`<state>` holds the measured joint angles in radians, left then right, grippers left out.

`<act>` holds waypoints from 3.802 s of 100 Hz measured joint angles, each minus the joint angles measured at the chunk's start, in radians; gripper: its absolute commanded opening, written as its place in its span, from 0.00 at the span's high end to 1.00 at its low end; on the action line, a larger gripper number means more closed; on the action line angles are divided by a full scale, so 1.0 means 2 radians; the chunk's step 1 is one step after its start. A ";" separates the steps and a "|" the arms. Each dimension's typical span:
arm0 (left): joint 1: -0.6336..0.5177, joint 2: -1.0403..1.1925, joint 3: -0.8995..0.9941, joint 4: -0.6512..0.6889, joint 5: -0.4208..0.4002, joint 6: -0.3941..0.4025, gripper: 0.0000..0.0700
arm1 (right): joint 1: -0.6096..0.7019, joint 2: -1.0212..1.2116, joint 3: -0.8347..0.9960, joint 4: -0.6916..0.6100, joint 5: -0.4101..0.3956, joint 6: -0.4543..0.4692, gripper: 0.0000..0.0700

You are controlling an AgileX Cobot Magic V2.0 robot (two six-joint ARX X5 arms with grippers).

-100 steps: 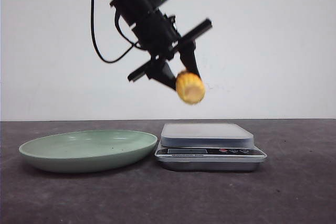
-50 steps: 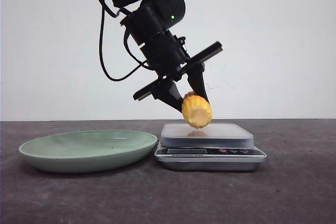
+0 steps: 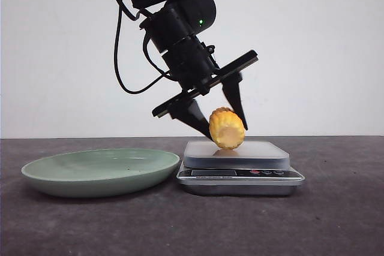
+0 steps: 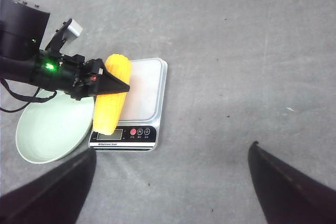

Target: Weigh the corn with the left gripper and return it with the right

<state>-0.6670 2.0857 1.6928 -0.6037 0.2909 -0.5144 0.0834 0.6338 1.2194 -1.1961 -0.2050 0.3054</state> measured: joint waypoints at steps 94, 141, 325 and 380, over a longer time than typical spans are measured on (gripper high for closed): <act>-0.007 -0.058 0.136 -0.051 -0.067 0.005 0.27 | 0.000 0.000 0.000 -0.012 0.001 -0.007 0.16; -0.061 -0.303 0.141 -0.108 -0.111 0.101 0.62 | 0.000 0.000 -0.007 -0.001 0.008 -0.044 0.16; -0.068 -0.705 0.097 -0.408 -0.278 0.105 0.73 | 0.227 0.436 -0.003 0.352 0.052 0.061 0.20; -0.068 -0.705 0.073 -0.408 -0.279 0.136 0.73 | 0.233 0.552 -0.003 0.336 0.048 0.086 0.47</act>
<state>-0.8032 0.6758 1.8393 -1.4197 -0.2672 -0.2420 0.5488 1.7374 1.2129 -0.5232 -0.1089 0.4774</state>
